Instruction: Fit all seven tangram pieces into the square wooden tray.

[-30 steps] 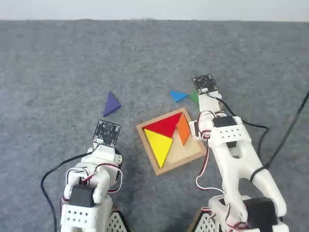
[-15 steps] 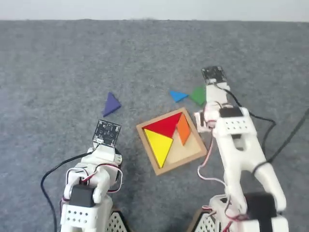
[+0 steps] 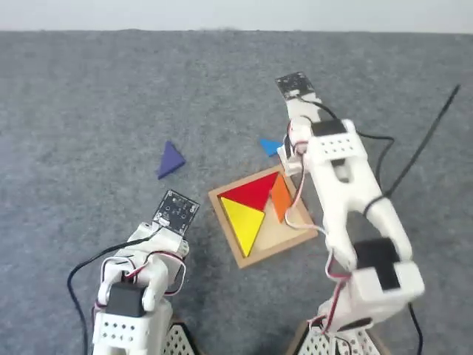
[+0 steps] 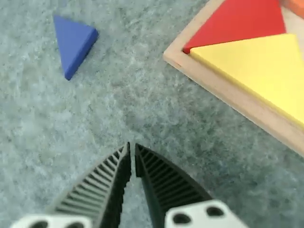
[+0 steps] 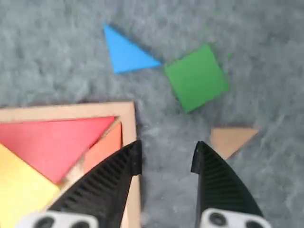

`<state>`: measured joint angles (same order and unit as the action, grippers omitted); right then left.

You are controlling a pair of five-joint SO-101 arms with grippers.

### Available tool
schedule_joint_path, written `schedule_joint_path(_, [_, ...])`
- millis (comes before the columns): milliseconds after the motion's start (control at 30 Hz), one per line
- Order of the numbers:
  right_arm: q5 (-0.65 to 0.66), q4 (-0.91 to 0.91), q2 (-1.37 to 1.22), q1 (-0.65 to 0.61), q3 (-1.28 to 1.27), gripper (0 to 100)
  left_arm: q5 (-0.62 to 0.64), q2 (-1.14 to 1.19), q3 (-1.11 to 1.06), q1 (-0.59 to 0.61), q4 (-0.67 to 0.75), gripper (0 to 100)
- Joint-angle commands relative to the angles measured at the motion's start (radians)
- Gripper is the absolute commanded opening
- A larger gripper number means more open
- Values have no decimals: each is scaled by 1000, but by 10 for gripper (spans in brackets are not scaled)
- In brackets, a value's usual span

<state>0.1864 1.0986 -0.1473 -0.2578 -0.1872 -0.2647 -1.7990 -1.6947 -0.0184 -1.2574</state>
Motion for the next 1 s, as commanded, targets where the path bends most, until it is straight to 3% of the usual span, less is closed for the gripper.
schedule_joint_path(0, [48, 119, -44, 28, 157, 283, -18, -18, 10, 3, 2, 20])
schedule_joint_path(133, [17, 142, -4, 73, 126, 351, -18, -18, 10, 3, 2, 20])
schedule_joint_path(500, [-26, -4, 427, 91, -304, 296, -18, -17, 10, 3, 2, 20])
schedule_joint_path(767, [-112, -73, 449, 114, -385, 296, -18, -17, 10, 2, 2, 20])
schedule_joint_path(967, [-97, -193, 449, 113, -488, 296, -18, -17, 10, 2, 2, 20])
